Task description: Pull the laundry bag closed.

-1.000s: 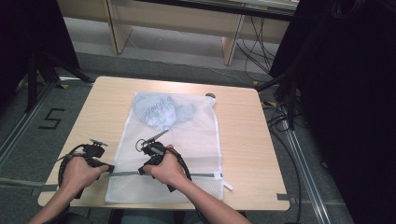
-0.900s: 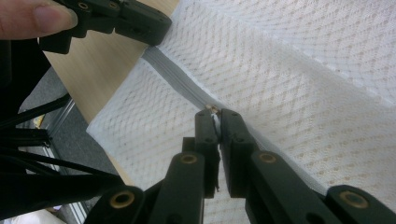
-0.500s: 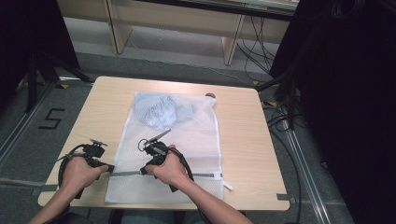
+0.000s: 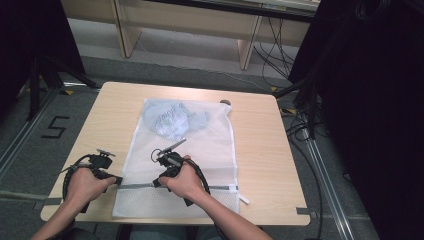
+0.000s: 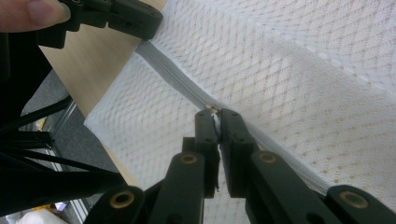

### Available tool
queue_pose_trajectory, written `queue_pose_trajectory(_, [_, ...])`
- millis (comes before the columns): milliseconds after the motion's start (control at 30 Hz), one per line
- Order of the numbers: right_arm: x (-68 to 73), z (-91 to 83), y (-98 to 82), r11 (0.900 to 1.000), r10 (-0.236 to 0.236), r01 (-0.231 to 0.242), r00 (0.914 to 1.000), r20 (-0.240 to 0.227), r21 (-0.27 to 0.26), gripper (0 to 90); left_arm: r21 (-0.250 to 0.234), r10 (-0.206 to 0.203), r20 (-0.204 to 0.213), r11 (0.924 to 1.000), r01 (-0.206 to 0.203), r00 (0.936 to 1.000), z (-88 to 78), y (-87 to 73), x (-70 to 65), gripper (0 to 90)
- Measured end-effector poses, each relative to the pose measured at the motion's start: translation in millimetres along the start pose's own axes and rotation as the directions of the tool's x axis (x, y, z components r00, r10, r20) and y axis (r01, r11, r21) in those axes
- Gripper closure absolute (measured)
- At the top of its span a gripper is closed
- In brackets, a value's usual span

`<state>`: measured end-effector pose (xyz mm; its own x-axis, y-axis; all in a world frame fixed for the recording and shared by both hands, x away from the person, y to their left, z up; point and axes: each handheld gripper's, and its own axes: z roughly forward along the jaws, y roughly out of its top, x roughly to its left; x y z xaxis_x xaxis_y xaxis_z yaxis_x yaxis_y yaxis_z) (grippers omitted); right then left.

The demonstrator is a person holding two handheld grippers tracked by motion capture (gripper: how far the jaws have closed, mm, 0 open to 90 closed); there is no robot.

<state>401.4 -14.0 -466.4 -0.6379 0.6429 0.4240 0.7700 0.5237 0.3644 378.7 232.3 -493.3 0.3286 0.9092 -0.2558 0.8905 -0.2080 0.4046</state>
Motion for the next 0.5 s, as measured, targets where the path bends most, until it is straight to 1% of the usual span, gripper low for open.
queue_pose_trajectory(67, [0.3,0.3,0.0,1.000,0.015,-0.015,0.9999,0.005,0.007,87.1,-0.002,0.000,0.000,1.0000,0.000,1.0000,0.1,-0.1,0.1,89.9])
queue_pose_trajectory(133, [0.8,0.3,0.1,1.000,0.027,-0.027,0.9996,0.000,0.008,87.0,-0.002,0.000,0.000,1.0000,0.000,1.0000,0.1,-0.1,0.0,89.9])
queue_pose_trajectory(200, [0.5,0.0,-0.2,1.000,0.023,-0.023,0.9997,-0.003,0.005,87.1,-0.002,-0.001,0.000,1.0000,0.001,1.0000,0.1,-0.2,-0.1,89.9])
queue_pose_trajectory(233, [-0.6,-0.1,-0.5,1.000,0.009,-0.009,1.0000,-0.003,0.001,87.1,-0.002,-0.002,0.000,1.0000,0.002,1.0000,0.1,-0.2,-0.1,89.9])
queue_pose_trajectory(267, [-1.1,-0.4,-0.7,1.000,0.005,-0.005,1.0000,-0.004,0.004,87.1,0.001,-0.001,-0.003,1.0000,0.001,1.0000,0.0,-0.1,-0.2,89.9])
queue_pose_trajectory(300, [-1.1,-0.4,-0.7,1.000,0.005,-0.005,1.0000,-0.004,0.004,87.1,0.001,-0.001,-0.003,1.0000,0.001,1.0000,0.0,-0.1,-0.2,89.9])
queue_pose_trajectory(333, [0.5,-1.3,-1.0,1.000,0.028,-0.028,0.9996,-0.002,0.010,87.1,0.001,-0.001,-0.004,1.0000,0.001,1.0000,-0.1,0.0,-0.4,89.9])
queue_pose_trajectory(367, [-1.2,-1.8,-1.5,1.000,0.018,-0.018,0.9998,0.000,0.000,87.1,0.001,0.000,-0.002,1.0000,0.000,1.0000,0.0,0.0,-0.3,89.9])
queue_pose_trajectory(400, [-2.0,-1.6,-1.5,1.000,0.012,-0.012,0.9999,-0.007,-0.003,87.1,-0.002,-0.004,-0.004,1.0000,0.004,1.0000,0.2,-0.1,-0.7,89.9])
queue_pose_trajectory(467, [-1.9,-2.1,-1.7,1.000,0.017,-0.017,0.9998,-0.006,-0.002,87.1,0.000,0.000,-0.003,1.0000,0.000,1.0000,0.0,0.0,-0.1,89.9])
queue_pose_trajectory(500, [-3.1,-2.6,-1.9,1.000,0.009,-0.009,0.9999,-0.004,-0.001,87.1,-0.001,-0.001,0.000,1.0000,0.001,1.0000,0.1,-0.1,0.0,89.9])
